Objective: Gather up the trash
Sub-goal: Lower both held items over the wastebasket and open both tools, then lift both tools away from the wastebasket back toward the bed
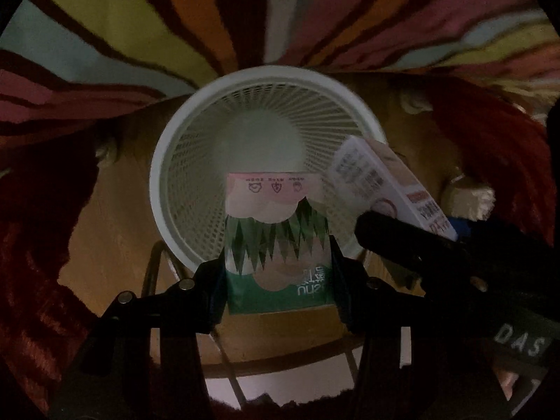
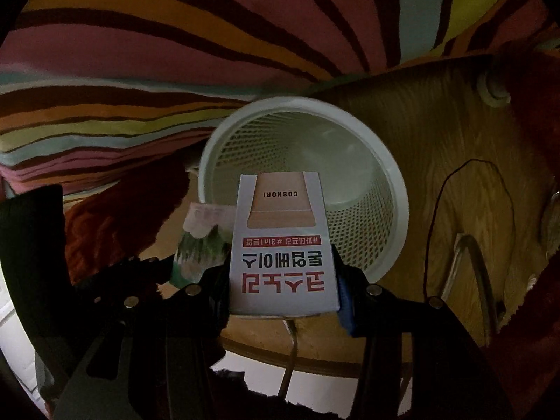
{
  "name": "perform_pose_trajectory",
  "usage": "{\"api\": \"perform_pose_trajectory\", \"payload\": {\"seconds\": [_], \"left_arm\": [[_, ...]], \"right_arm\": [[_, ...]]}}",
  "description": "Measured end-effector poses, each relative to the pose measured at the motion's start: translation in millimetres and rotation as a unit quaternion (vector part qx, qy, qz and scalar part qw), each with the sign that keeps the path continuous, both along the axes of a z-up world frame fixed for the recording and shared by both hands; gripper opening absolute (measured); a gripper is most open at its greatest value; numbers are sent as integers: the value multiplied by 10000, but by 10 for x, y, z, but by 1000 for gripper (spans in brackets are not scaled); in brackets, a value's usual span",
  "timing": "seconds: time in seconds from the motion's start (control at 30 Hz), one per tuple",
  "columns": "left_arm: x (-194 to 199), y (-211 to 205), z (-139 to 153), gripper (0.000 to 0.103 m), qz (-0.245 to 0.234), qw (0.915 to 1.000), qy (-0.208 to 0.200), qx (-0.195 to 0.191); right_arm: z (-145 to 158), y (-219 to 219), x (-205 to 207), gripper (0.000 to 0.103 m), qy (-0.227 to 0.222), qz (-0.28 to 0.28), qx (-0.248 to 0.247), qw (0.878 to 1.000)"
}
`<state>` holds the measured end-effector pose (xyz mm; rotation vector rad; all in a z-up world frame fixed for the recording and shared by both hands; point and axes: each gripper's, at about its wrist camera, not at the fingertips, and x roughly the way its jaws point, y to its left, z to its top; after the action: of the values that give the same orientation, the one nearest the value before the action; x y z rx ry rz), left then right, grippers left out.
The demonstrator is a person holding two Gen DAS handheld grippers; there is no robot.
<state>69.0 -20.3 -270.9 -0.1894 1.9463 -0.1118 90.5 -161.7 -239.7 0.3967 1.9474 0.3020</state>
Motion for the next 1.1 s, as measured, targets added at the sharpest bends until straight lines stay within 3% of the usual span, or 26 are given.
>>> {"api": "perform_pose_trajectory", "payload": {"seconds": [0.33, 0.43, 0.47, 0.5, 0.53, 0.57, 0.6, 0.8, 1.1], "left_arm": [[-9, 67, -317, 52, 271, 9984, 494, -6], [-18, 97, -391, 61, 400, 9972, 630, 21], [-25, 121, -419, 69, 454, 9966, 687, 59], [-33, 142, -444, 77, 497, 9961, 721, 80], [-38, 167, -463, 80, 575, 9954, 761, 100], [-40, 193, -479, 82, 665, 9946, 783, 118], [-41, 212, -492, 82, 721, 9942, 791, 137], [-57, 251, -501, 82, 848, 9926, 841, 206], [-46, 387, -206, 82, 1083, 9934, 330, 206]], "right_arm": [[-263, -7, -47, 46, 466, -185, 53, 9987], [-280, -28, -54, 48, 541, -243, -12, 9982], [-282, -35, -51, 54, 557, -266, -84, 9981], [-286, -72, -56, 65, 575, -304, -249, 9976], [-321, -96, -49, 73, 610, -361, -318, 9970], [-334, -127, -60, 88, 672, -454, -311, 9962], [-344, -156, -75, 89, 741, -581, -231, 9953], [-288, -224, -47, 89, 814, -712, -233, 9939], [80, -344, 29, 89, 320, -683, -322, 9966]]}}
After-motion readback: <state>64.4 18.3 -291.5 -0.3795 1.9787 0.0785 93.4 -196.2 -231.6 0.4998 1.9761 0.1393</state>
